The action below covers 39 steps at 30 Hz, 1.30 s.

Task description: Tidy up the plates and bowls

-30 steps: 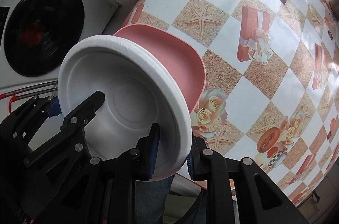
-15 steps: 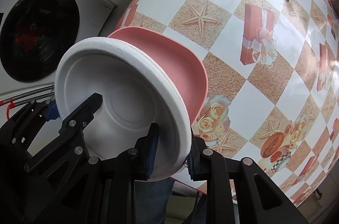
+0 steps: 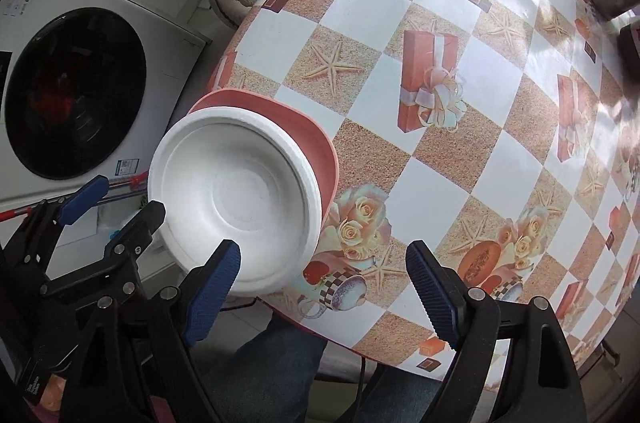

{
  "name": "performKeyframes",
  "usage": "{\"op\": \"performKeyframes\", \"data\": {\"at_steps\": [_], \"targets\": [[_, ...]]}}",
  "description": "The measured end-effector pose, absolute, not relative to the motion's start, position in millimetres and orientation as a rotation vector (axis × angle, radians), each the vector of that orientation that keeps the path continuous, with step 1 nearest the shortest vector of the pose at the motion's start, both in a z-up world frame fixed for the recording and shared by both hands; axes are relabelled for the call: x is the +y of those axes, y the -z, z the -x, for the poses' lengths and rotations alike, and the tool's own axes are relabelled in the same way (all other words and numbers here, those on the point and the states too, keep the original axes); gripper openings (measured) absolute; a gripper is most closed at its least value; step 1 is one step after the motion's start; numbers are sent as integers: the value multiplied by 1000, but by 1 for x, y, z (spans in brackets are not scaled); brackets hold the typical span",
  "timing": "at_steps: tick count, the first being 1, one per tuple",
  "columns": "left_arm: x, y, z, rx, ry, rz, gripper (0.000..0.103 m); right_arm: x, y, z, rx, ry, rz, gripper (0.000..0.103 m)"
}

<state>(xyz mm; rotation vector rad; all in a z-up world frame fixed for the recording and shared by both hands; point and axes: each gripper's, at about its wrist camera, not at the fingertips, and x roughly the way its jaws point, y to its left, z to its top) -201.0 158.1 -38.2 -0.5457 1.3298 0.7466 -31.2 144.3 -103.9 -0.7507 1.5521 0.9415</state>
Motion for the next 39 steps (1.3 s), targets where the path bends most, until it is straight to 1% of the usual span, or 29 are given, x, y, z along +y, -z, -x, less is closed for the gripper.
{"op": "performKeyframes", "data": {"at_steps": [1, 8, 11, 13, 16, 23, 39], "targets": [[156, 33, 201, 1323, -733, 537, 81, 142, 99, 29, 1537, -949, 742, 103], [142, -17, 195, 1241, -649, 477, 82, 131, 63, 29, 1478, -996, 709, 103], [140, -33, 190, 1226, -603, 493, 93, 124, 47, 29, 1443, -982, 674, 103], [140, -38, 188, 1231, -578, 523, 93, 119, 39, 28, 1411, -959, 658, 103], [135, -41, 185, 1245, -549, 538, 93, 114, 35, 23, 1395, -924, 650, 103], [128, -38, 169, 1313, -537, 457, 93, 111, 48, 21, 1454, -896, 672, 103], [123, -41, 161, 1321, -518, 416, 93, 111, 47, 18, 1462, -906, 661, 103]]}}
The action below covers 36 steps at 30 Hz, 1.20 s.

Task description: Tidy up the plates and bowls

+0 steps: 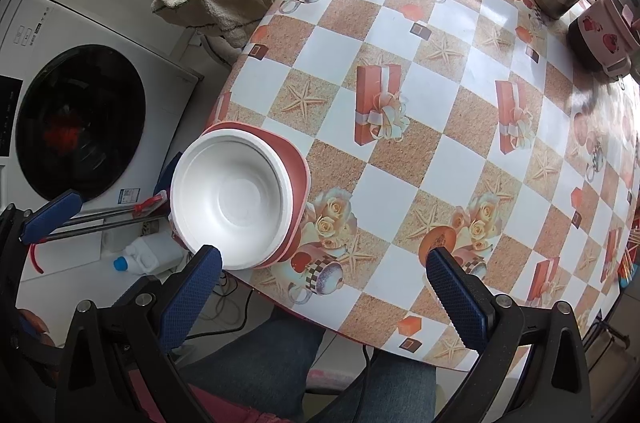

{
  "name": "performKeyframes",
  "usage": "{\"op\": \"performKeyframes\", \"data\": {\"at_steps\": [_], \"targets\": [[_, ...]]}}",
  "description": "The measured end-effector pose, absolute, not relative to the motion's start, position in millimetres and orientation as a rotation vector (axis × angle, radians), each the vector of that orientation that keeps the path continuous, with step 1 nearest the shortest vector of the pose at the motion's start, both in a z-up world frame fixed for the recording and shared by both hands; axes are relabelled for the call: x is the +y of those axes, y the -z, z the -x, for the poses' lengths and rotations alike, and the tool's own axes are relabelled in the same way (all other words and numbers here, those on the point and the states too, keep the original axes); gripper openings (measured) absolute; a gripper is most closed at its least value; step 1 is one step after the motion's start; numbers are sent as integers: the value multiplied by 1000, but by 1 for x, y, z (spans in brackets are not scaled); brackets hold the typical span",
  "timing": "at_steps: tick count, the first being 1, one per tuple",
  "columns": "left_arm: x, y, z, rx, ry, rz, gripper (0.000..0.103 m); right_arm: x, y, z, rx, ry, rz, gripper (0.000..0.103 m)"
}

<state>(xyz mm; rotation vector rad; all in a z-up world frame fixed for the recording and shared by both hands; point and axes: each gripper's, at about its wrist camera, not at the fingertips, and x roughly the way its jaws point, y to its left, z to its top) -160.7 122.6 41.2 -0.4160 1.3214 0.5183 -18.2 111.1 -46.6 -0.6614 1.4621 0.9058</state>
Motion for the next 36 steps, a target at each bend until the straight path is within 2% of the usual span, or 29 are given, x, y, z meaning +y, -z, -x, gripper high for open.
{"op": "performKeyframes", "data": {"at_steps": [36], "targets": [[125, -39, 167, 1349, -523, 419, 93, 107, 48, 24, 1496, -904, 617, 103]]}}
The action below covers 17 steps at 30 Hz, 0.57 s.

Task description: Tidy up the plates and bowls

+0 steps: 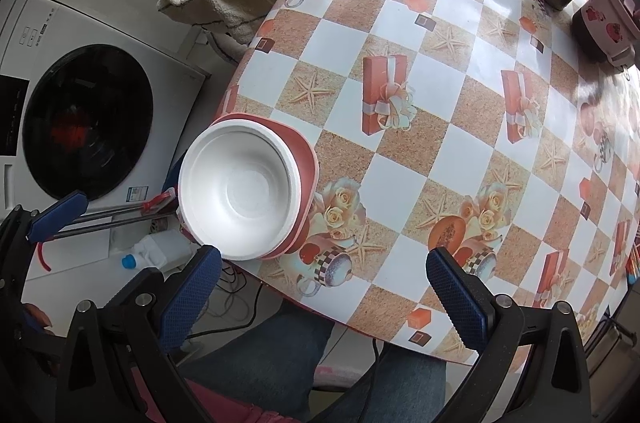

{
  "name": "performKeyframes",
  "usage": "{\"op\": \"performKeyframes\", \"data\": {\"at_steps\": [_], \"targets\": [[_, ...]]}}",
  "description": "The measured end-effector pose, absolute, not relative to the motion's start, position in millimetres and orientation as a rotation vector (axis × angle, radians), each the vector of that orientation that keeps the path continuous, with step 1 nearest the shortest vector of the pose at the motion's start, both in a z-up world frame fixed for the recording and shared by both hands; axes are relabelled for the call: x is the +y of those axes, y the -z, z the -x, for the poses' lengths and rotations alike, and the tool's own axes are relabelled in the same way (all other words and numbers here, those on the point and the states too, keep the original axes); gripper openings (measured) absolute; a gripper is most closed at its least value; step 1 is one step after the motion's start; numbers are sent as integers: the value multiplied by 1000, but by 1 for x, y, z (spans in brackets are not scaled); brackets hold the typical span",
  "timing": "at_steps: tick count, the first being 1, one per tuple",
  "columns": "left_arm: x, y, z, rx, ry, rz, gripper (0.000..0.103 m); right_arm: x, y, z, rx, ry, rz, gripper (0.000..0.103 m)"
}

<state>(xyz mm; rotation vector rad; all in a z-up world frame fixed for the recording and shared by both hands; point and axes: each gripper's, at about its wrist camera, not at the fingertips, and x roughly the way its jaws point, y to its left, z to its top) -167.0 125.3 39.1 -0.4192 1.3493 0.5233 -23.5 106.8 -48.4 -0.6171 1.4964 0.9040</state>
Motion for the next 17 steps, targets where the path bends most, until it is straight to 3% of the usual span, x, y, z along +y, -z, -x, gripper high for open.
{"op": "performKeyframes", "data": {"at_steps": [17], "targets": [[137, -35, 179, 1327, -510, 553, 93, 110, 54, 25, 1521, -919, 572, 103]]}}
